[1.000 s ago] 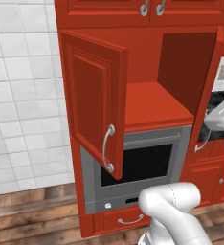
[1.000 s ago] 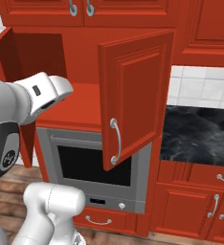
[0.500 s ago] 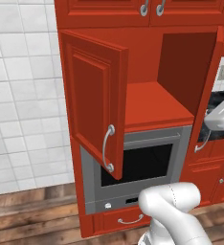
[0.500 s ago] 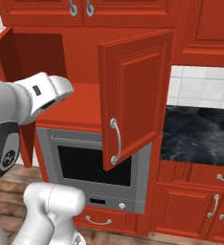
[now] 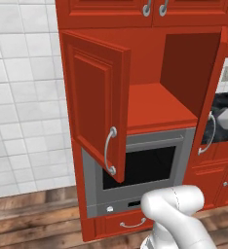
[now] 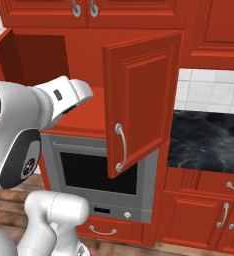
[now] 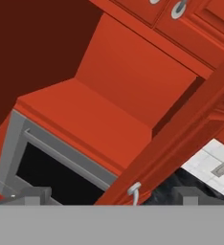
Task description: Close all open cabinet doors.
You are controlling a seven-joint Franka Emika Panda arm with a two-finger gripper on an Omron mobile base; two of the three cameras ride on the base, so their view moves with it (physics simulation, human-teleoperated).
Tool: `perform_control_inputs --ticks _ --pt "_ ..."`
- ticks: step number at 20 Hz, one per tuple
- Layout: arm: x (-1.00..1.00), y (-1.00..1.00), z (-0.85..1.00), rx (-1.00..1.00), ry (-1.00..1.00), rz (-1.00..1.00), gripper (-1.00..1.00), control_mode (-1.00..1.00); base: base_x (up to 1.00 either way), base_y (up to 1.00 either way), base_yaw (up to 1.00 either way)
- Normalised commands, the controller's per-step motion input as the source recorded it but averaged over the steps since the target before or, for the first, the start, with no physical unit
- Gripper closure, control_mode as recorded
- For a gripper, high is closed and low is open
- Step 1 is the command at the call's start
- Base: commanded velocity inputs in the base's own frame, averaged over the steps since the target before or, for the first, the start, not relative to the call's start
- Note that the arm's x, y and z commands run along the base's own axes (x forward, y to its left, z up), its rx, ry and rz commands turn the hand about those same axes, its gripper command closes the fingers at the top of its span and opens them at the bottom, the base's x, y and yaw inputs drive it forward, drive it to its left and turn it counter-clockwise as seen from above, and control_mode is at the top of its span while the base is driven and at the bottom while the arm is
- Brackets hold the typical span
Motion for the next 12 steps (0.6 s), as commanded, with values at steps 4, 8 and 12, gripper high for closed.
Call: perform_control_inputs --ticks 4,8,12 --pt "0.23 -0.36 0.00 0.00 0.00 0.00 -1.00 -1.00 0.00 0.00 0.00" --pt "0.22 -0.42 -0.08 0.03 0.00 0.00 -1.00 -1.00 0.00 0.00 0.00" --pt "0.34 -0.38 -0.01 0.12 0.00 0.00 -1.00 -1.00 0.00 0.00 0.00"
